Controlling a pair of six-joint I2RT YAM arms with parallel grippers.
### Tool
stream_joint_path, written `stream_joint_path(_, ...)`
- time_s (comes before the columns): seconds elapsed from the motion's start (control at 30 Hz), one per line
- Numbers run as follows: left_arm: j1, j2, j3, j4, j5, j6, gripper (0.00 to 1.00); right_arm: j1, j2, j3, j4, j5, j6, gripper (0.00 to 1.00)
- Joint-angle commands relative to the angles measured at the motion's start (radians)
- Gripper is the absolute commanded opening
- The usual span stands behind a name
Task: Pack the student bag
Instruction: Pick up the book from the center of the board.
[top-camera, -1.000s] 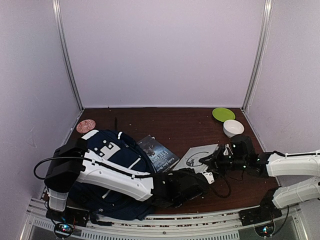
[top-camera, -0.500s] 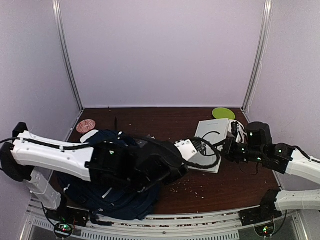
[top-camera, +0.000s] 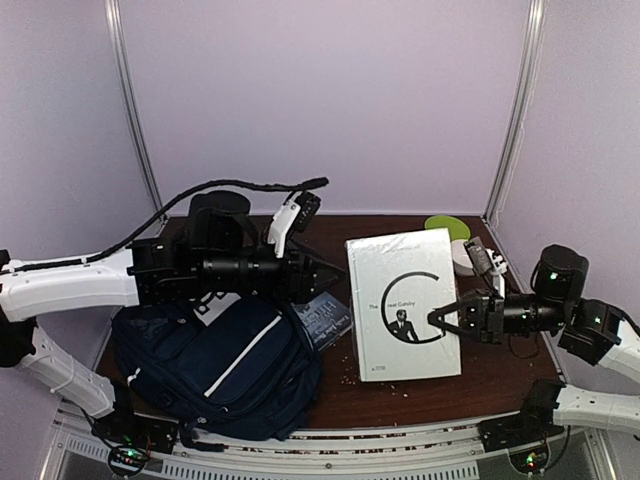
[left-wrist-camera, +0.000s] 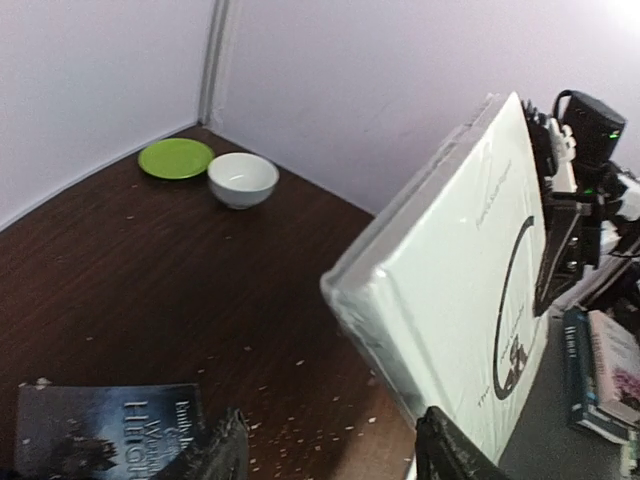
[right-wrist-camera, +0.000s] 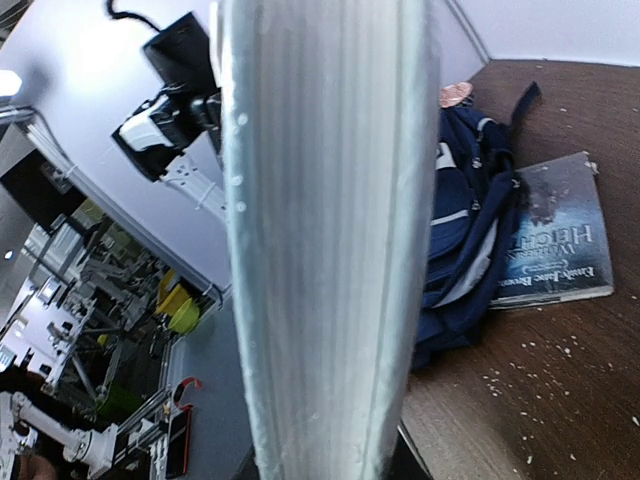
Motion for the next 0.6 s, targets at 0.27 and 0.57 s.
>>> stream_joint_path(0.27,0.038,0.025,-0.134,0.513,0.522,-0.280,0.98,0.022,-0.005,-0.063,0.363,-0.194,0.041,0.00)
stream_joint_path(0.57,0.037,0.113,-0.113,0.645,0.597,-0.377,0.77,0.098,0.091,-0.007,0.428,-0.236,0.042,0.00)
